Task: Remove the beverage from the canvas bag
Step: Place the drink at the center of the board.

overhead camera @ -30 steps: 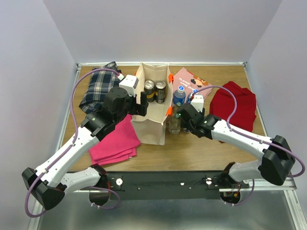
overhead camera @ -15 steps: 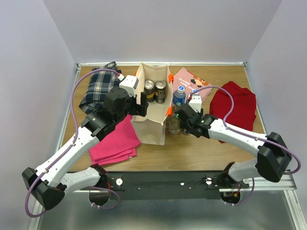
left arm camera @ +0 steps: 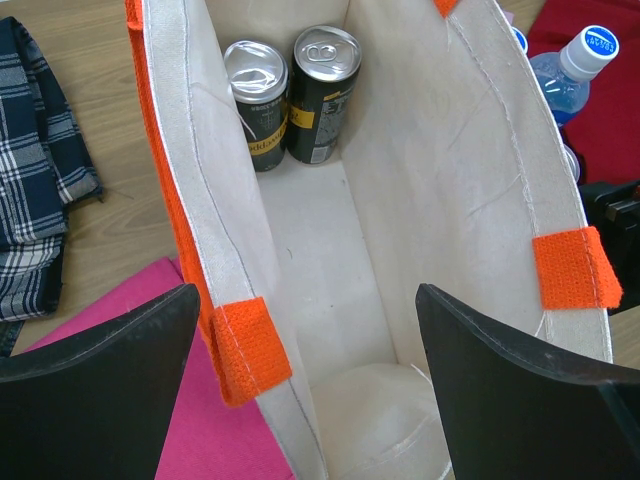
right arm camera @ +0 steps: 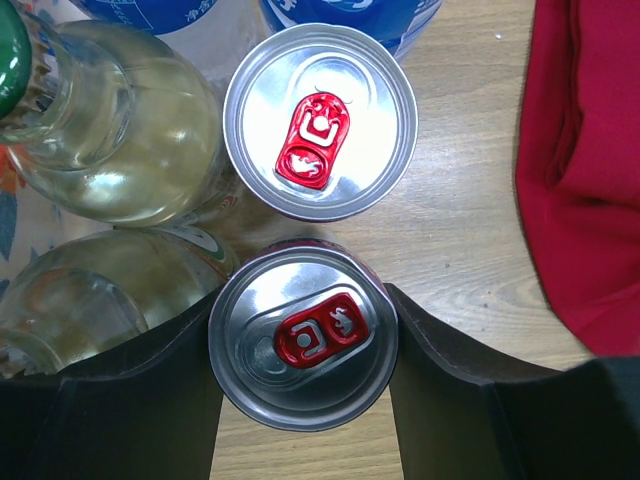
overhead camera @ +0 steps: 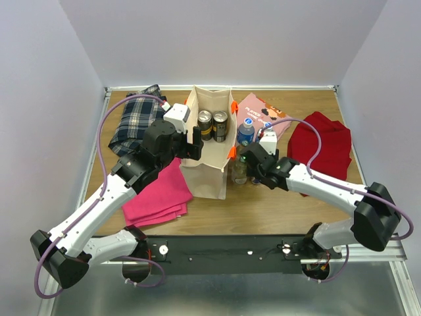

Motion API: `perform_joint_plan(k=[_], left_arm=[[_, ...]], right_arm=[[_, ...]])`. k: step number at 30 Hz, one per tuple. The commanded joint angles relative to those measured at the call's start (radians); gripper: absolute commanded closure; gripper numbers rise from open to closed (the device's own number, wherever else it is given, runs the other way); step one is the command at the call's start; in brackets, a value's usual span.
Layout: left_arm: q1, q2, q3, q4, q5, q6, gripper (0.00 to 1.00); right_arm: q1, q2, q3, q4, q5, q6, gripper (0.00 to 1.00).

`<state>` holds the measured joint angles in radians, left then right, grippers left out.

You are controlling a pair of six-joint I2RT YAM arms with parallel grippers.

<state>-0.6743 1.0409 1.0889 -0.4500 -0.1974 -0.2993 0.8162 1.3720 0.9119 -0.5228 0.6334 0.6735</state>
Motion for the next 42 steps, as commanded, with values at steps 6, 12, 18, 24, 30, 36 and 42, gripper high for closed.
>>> perform_joint_plan(k=[6, 12, 18, 24, 30, 36, 42], left_arm=[[0.001, -0.002, -0.003, 0.020, -0.008, 0.006, 0.01], [0.001, 0.001, -0.004, 0.022, -0.005, 0.005, 0.01], [0.001, -0.002, -0.009, 0.019, -0.005, 0.003, 0.01], [0.001, 0.010, -0.003, 0.020, 0.018, 0.006, 0.01], [0.001, 0.028, 0.002, 0.019, 0.042, 0.012, 0.01], [0.001, 0.025, -0.001, 0.016, 0.020, 0.002, 0.01], [0.001, -0.005, -0.007, 0.013, -0.092, -0.018, 0.01]], right_arm=[[-0.005, -0.054, -0.022, 0.056, -0.008, 0.020, 0.25], [-0.005, -0.068, -0.001, 0.035, -0.001, 0.014, 0.24], [-0.005, -0.096, 0.012, 0.003, 0.023, 0.021, 0.24], [-0.005, -0.143, 0.031, -0.036, 0.043, 0.034, 0.23], [-0.005, -0.194, 0.062, -0.075, 0.069, 0.034, 0.22], [-0.005, -0.229, 0.094, -0.085, 0.077, 0.023, 0.19], [-0.003, -0.252, 0.122, -0.078, 0.075, -0.003, 0.17]])
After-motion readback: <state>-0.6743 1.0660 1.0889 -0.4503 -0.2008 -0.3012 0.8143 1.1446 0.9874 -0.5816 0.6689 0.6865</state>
